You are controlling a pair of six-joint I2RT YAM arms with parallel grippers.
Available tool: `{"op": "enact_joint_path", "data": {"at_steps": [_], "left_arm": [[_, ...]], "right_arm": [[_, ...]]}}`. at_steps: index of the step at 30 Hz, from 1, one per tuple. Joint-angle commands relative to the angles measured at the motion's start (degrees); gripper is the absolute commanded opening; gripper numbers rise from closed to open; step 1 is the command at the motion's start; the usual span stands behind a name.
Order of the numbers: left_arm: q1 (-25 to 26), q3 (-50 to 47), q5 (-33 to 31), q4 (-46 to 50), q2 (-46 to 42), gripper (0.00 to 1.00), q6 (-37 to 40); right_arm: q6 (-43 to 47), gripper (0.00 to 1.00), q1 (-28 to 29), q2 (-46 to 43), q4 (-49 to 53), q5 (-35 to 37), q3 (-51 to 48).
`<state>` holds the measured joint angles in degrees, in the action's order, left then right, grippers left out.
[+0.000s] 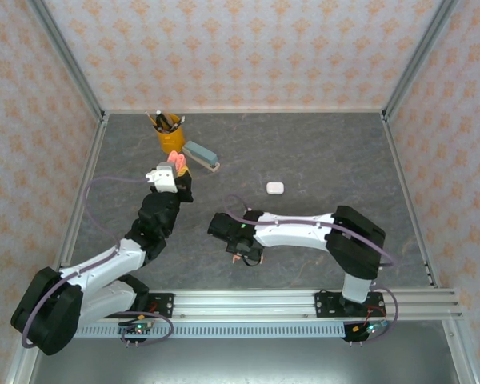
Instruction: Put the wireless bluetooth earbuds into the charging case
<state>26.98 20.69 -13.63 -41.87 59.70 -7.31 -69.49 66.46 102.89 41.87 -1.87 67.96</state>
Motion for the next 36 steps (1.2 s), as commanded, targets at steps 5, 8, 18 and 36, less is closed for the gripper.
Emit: {"op": "enact_joint_path", "data": {"at_steps": [5, 8, 18, 36], "left_arm": [[-1.66, -2.48, -1.71, -1.46, -2.81, 0.00, -1.74], [-2.27, -2.97, -1.33, -1.05, -3.75, 0.00, -1.67], [-3.48, -3.90, -0.43, -0.51, -5.21, 0.00, -1.72], [-3.60, -3.90, 0.71, -0.77, -4.51, 0.00, -2.36]], "right_arm": [[-4.94, 0.51, 1.22, 3.96, 3.42, 0.22, 5.02], [-5.49, 0.51, 1.65, 4.88, 3.54, -0.50, 5.80], [-7.21, 0.52, 3.36, 5.74, 4.81, -1.73, 5.64], [-6.69, 0.45, 2.73, 7.68, 2.92, -1.38, 5.08]]}}
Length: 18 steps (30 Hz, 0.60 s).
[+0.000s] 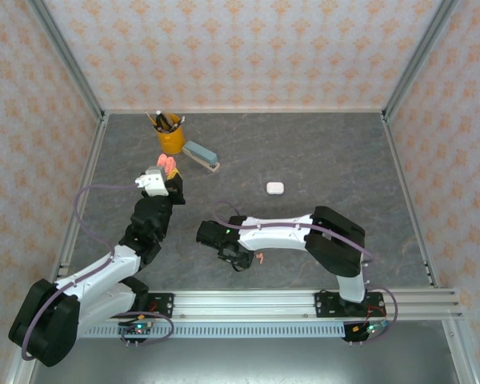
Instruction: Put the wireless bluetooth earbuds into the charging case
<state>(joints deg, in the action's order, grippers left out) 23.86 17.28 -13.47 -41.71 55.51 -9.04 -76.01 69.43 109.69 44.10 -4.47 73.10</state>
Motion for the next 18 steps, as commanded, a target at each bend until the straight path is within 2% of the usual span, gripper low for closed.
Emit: {"op": "enact_joint_path", "data": {"at_steps": [1, 18], "left_arm": [[-0.48, -0.49, 0.69, -0.88, -0.31, 0.00, -0.63], [-0.48, 0.48, 1.10, -1.10, 0.98, 0.00, -0.88]], "right_arm": [[-0.08, 0.45, -0.41, 0.83, 0.63, 1.22, -0.21], [0.94, 0.32, -1.11, 1.70, -1.38, -0.28, -0.59]]}}
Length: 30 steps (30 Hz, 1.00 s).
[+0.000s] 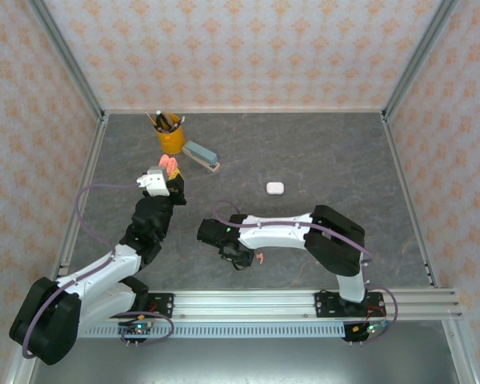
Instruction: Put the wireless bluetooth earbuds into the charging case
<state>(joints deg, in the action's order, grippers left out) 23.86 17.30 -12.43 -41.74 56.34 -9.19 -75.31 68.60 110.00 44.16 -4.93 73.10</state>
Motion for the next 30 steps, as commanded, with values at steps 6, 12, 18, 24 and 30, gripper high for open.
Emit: {"op": "enact_joint_path", "data": {"at_steps": [6, 12, 18, 24, 30], "left_arm": [[-0.49, 0.63, 0.55, -1.02, 0.44, 0.00, -0.92], [-0.41, 0.70, 1.43, -0.89, 0.44, 0.00, -0.92], [-0.48, 0.74, 3.66, -0.59, 0.07, 0.00, -0.57], [-0.48, 1.03, 5.63, -0.37, 0.09, 0.00, -0.21], [-0.52, 1.56, 6.31, 0.06, 0.18, 0.00, -0.12]], "right_arm": [[2.38, 0.29, -1.49, 0.93, -1.47, 0.36, -0.68], [8.29, 0.27, -3.83, -0.17, -1.03, 2.01, 0.26], [13.29, 0.26, -5.74, -1.30, -1.34, 4.03, 0.42], [23.49, 0.26, -6.56, -0.88, -0.83, 6.90, 3.91], [34.62, 0.25, -6.89, 3.67, 6.07, 9.76, 10.87]]}}
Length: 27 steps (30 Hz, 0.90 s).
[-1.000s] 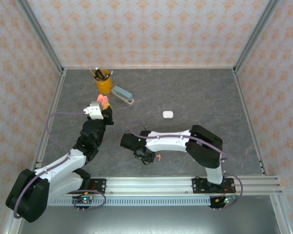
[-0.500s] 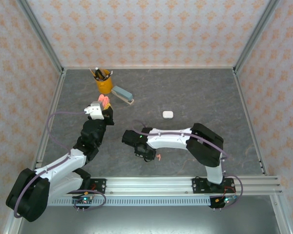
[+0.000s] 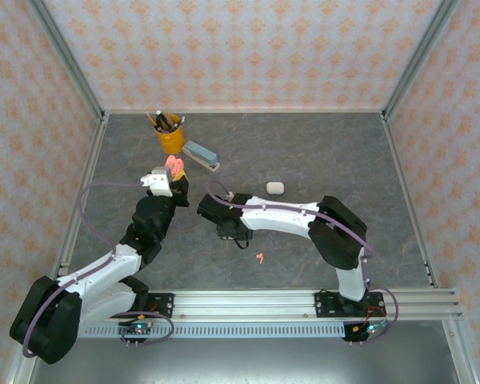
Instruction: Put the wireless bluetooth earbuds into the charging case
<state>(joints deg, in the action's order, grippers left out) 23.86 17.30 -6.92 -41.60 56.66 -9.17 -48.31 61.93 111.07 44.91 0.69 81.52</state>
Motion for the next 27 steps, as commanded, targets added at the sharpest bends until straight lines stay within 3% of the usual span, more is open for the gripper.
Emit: {"op": "enact_joint_path", "data": {"at_steps": [1, 15, 27], "left_arm": [[-0.49, 1.55, 0.81, -0.06, -0.15, 0.00, -0.15], [-0.49, 1.33, 0.91, -0.01, -0.19, 0.00, -0.24], [-0.49, 1.50, 0.83, -0.07, 0.28, 0.00, -0.30]], "right_arm": [[8.70, 0.25, -0.37, 3.32, 6.35, 3.99, 3.22], [14.38, 0.26, -0.94, 7.08, 6.79, -0.48, 2.12], [12.88, 0.37, -2.38, 7.82, 5.56, -2.46, 0.79]]}}
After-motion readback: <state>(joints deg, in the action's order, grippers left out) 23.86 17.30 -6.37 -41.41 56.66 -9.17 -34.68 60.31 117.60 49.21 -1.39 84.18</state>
